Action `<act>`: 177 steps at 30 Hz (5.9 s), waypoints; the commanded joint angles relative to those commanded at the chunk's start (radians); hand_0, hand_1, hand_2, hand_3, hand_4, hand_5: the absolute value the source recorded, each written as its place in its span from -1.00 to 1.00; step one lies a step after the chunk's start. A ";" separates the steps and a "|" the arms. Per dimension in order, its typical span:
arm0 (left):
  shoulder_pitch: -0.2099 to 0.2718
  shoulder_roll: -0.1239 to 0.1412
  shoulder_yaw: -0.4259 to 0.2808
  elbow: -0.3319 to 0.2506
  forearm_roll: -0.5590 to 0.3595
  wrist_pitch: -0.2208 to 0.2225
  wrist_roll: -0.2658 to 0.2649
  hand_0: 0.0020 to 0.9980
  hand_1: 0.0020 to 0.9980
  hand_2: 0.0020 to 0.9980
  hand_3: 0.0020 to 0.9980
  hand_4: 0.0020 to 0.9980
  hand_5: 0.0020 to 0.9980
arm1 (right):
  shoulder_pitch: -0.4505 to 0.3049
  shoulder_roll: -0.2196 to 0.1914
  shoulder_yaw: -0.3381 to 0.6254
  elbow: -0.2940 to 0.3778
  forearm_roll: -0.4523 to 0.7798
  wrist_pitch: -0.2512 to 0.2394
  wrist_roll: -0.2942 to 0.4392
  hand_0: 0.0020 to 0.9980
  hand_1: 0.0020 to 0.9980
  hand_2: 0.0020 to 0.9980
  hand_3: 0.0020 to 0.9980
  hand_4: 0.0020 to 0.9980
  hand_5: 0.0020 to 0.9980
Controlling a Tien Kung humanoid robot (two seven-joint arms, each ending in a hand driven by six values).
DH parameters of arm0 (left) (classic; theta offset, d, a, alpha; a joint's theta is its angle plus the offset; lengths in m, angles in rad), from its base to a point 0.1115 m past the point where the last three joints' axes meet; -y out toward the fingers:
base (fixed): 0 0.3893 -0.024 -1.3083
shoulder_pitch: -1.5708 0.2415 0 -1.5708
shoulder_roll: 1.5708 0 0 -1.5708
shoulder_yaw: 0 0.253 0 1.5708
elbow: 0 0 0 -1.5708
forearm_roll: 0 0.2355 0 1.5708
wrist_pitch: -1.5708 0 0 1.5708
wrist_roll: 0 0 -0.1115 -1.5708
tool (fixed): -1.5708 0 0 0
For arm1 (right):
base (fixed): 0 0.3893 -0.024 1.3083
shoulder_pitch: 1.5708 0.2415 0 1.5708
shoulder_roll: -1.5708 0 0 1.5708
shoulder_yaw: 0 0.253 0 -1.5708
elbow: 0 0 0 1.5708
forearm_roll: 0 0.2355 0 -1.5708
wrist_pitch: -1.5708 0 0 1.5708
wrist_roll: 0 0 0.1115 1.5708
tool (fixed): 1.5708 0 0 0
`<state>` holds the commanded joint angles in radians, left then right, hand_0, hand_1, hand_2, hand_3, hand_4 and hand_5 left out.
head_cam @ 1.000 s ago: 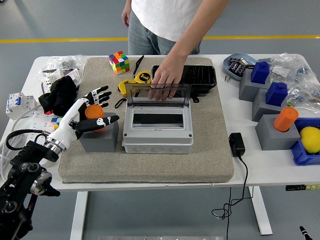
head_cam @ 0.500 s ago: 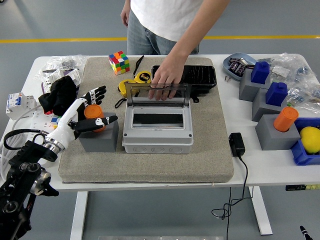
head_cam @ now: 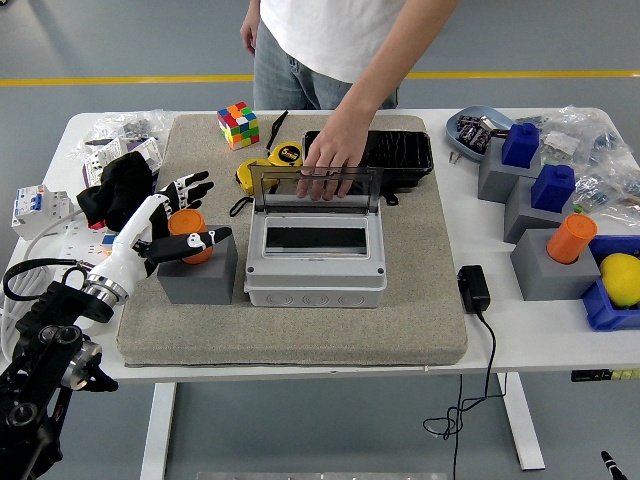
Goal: Fetch the battery,place it into the box,close the lid of the box
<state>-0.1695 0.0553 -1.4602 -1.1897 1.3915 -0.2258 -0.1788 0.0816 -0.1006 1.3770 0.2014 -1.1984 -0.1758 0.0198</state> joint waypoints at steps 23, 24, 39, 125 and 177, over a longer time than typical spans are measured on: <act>0.000 -0.001 0.012 0.002 -0.019 0.010 0.000 0.17 0.40 0.12 0.31 1.00 -0.99 | 0.000 -0.001 0.022 0.000 -0.012 -0.001 -0.001 0.73 0.70 0.61 0.65 1.00 1.00; 0.000 -0.001 0.012 0.002 -0.021 0.010 0.000 0.17 0.40 0.12 0.31 1.00 -0.99 | 0.001 -0.001 0.023 0.000 -0.012 0.000 -0.001 0.73 0.70 0.61 0.65 1.00 1.00; -0.002 -0.003 0.014 0.005 -0.036 0.020 0.001 -0.22 0.03 -0.21 -0.08 1.00 -1.00 | 0.003 -0.001 0.035 0.002 -0.019 0.000 -0.001 0.73 0.70 0.61 0.65 1.00 1.00; -0.014 0.007 0.149 0.026 -0.235 0.186 -0.059 -0.88 -0.89 -0.82 -0.81 1.00 -1.00 | 0.003 -0.004 0.095 0.005 -0.056 -0.003 -0.005 0.73 0.70 0.60 0.65 1.00 1.00; -0.138 0.121 0.226 -0.446 0.804 0.484 0.264 -0.94 -1.00 -0.92 -0.95 0.99 -0.30 | 0.021 -0.021 0.123 0.006 -0.076 -0.002 -0.007 0.73 0.70 0.60 0.65 1.00 1.00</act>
<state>-0.3080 0.1766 -1.2345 -1.6355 2.1950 0.2586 0.0856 0.1027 -0.1213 1.5002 0.2071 -1.2746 -0.1782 0.0132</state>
